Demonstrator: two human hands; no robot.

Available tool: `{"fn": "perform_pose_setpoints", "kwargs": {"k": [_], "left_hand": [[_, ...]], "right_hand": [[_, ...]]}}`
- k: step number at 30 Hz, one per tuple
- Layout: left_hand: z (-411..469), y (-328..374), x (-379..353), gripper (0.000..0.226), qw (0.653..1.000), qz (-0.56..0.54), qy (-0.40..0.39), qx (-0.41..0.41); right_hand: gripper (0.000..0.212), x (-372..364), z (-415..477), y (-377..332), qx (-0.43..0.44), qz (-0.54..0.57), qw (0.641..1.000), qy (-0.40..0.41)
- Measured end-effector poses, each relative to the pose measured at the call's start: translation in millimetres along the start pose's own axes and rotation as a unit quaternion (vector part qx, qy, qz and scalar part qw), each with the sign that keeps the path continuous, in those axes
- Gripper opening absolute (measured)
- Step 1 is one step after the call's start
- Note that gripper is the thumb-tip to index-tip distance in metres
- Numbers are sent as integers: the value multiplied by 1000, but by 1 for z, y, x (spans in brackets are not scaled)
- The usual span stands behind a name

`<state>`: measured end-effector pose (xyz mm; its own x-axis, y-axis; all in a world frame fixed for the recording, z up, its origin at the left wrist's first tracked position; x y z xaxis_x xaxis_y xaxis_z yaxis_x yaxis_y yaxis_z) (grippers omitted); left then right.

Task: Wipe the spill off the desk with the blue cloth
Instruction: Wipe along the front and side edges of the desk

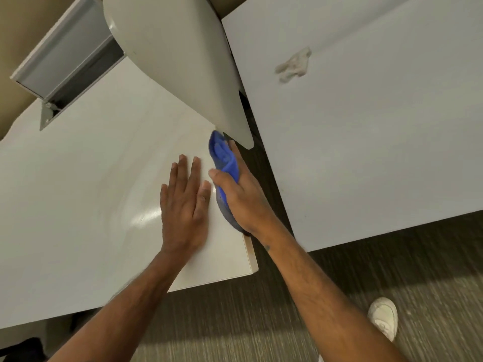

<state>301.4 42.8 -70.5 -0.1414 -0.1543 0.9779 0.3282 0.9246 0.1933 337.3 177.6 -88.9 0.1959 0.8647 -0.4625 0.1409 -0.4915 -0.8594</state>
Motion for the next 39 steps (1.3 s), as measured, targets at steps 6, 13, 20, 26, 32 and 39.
{"fn": "perform_pose_setpoints", "kwargs": {"k": [6, 13, 20, 26, 32, 39], "left_hand": [[0, 0, -1, 58, 1000, 11, -3, 2], [-1, 2, 1, 66, 1000, 5, -1, 0], [-1, 0, -1, 58, 1000, 22, -3, 5], [0, 0, 0, 63, 1000, 0, 2, -4], [0, -1, -1, 57, 1000, 20, -3, 2], [-1, -2, 1, 62, 999, 28, -4, -19]], "right_hand": [[51, 23, -44, 31, -41, 69, 995, -52], [78, 1, -16, 9, 8, -5, 1000, -8], [29, 16, -55, 32, -70, 71, 995, 6], [66, -8, -10, -4, 20, -85, 996, 24], [43, 16, -68, 34, -46, 45, 998, -26], [69, -7, -73, 11, 64, -89, 994, -1]]}}
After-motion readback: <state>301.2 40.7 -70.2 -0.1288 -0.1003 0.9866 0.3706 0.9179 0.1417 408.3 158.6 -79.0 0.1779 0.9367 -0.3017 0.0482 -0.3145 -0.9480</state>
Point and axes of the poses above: each hand's wrist, its own z-axis towards the middle knuckle, its own x-axis out of the back of the hand, y = z × x, the point moved 2 cm from there along z, towards the middle knuckle, and after that the axes turned 6 degrees about z, right-handed, at the moved point
